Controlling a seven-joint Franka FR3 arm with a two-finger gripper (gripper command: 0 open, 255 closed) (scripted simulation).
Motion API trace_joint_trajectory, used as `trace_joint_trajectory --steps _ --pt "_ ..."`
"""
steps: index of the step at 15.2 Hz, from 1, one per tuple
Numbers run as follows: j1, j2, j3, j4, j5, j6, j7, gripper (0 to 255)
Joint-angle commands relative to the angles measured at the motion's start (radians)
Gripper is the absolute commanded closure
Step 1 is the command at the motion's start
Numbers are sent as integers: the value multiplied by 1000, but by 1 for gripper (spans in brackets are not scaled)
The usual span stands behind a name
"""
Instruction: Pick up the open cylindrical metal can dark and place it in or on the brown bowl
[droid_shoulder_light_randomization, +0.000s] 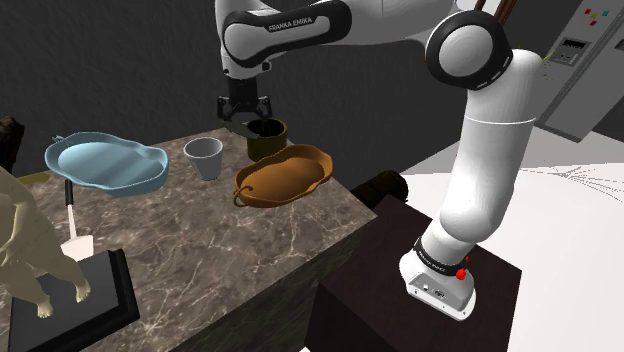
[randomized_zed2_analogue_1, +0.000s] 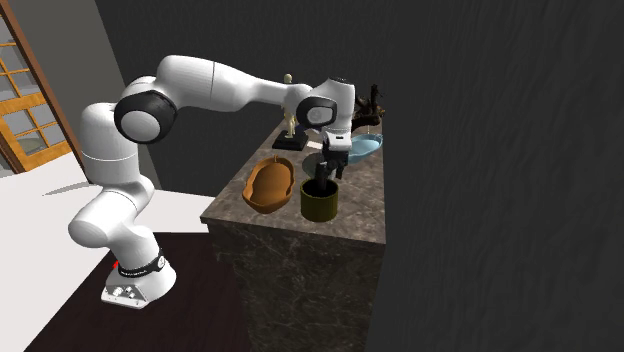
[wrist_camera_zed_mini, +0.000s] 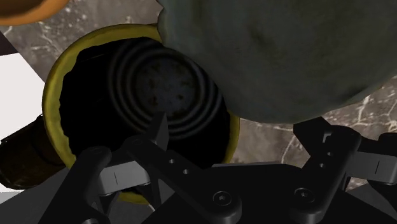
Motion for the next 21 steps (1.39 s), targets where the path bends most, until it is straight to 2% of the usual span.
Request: trace_joint_trajectory --steps 1,7,8,17,21 --pt "-1 1 0 -5 0 6 0 0" --pt "-1 1 0 -4 0 5 0 0" --pt "-1 1 0 -4 0 5 0 255" --pt "-1 1 0 -5 0 6 0 255" --pt "1 -6 1 40 3 -45 -2 255"
